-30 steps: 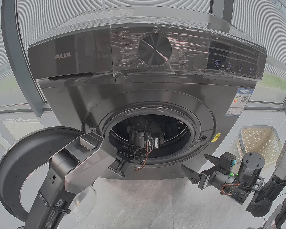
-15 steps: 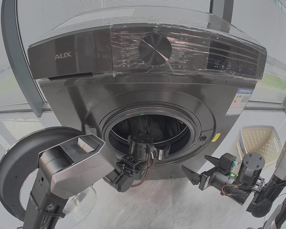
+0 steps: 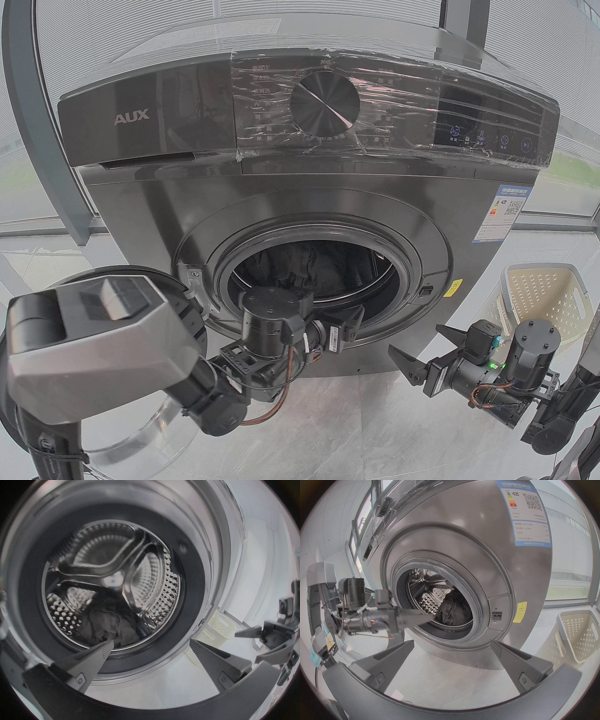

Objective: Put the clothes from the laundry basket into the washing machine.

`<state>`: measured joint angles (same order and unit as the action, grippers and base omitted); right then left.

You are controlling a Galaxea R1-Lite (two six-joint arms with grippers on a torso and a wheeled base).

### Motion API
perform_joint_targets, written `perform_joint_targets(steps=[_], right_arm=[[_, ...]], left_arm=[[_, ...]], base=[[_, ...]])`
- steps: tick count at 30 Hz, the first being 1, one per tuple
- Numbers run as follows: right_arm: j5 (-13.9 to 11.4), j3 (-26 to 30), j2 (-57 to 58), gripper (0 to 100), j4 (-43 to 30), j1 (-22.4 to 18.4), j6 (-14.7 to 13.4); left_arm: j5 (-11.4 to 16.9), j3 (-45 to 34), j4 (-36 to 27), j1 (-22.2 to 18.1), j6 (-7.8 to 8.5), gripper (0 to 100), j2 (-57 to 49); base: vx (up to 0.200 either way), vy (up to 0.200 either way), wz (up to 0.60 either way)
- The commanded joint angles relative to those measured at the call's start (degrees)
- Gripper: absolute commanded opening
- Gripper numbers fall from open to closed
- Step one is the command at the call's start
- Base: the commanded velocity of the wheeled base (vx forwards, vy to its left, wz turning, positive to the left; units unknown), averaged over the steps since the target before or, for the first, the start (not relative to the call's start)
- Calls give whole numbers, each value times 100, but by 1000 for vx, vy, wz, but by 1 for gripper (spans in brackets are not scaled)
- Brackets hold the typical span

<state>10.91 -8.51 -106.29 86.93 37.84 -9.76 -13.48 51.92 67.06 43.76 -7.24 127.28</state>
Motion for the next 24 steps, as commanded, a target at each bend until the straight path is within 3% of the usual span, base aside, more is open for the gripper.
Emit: perform_joint_targets(steps=[1,2,5,12,14,18,24], right_arm=[[16,113,223,100,-1,-93,1],[34,165,240,100,-1,-110,1],[43,192,460,100,-1,-128,1],[60,244,1005,100,-10,-189,-61],[139,376,1330,100,-36,-374,1],[148,596,1910,100,-361,-655,185],[122,833,2244,100,-431,-813,326]], left_arm=[[-5,-1000,220,97,-181,100,-1232],[-23,-1281,299,115,-287,100,-1566],[-102,-1940,369,220,-375,100,-2181],[-190,-2810,413,141,-375,100,-3104],[-234,-3056,413,141,-304,100,-3254],[-585,-3223,439,159,-278,100,-3640],[-620,-3425,457,36,-67,100,-3719]], base=[[0,0,0],[0,0,0],[0,0,0],[0,0,0],[0,0,0],[0,0,0],[-167,0,0]])
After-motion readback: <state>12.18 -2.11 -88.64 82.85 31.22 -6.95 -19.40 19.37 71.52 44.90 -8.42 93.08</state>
